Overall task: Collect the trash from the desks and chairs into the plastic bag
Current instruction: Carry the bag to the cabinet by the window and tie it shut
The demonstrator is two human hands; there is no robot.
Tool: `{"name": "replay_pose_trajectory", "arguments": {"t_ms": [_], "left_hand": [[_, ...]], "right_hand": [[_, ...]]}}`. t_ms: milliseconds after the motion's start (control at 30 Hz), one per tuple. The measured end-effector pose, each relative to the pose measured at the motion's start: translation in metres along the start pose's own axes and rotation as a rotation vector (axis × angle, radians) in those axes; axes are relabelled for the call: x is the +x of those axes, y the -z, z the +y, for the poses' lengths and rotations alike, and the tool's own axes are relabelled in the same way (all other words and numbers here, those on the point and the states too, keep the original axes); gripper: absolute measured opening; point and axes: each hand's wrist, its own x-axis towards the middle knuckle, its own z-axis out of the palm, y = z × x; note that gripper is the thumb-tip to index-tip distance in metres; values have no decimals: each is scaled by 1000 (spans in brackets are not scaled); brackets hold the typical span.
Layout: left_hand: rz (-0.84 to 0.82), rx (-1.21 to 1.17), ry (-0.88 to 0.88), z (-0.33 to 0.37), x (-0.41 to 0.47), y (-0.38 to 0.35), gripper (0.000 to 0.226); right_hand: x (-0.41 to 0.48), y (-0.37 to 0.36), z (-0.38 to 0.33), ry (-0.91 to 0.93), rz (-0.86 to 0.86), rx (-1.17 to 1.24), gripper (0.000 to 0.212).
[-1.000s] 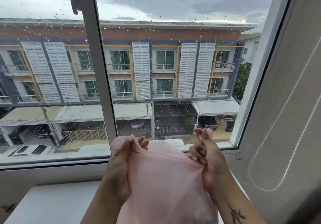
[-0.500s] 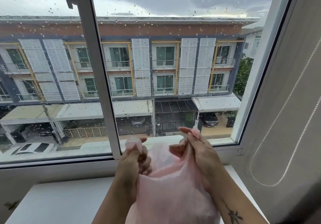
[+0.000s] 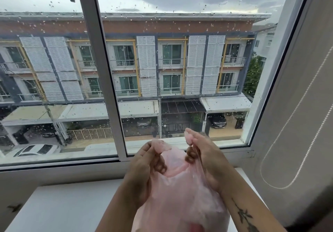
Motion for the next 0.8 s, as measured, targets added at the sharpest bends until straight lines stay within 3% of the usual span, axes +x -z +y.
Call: {"name": "replay_pose_trajectory", "arguments": {"t_ms": [133,200,267,333,433,567,667,800], "left_hand": [[5,-20,-26,2,1,2,9],[49,-36,-4,3,4,1,7],[113,-79,42,5,7,0,19],[132,-123,61,7,7,-1,19],[105,-174,64,8,4,-5,33],[79,-204,1,5,6,-8,23],[76,-218,-38,3,6,-8,18],[110,-121,-33,2,3,-10,14]], "right_hand": [[1,-3,0,106,-15,-43,37],[1,-4,0,123,1,-101,24],[1,-4,-2,129,28,-237,7],[1,-2,-4,118,43,-358,10],[3,-1,-8,84,35,-308,14],[7,-1,-10,103,151,-349,21],[7,0,-7,71,179,-266,33],[6,1,-3,19,111,-116,32]]}}
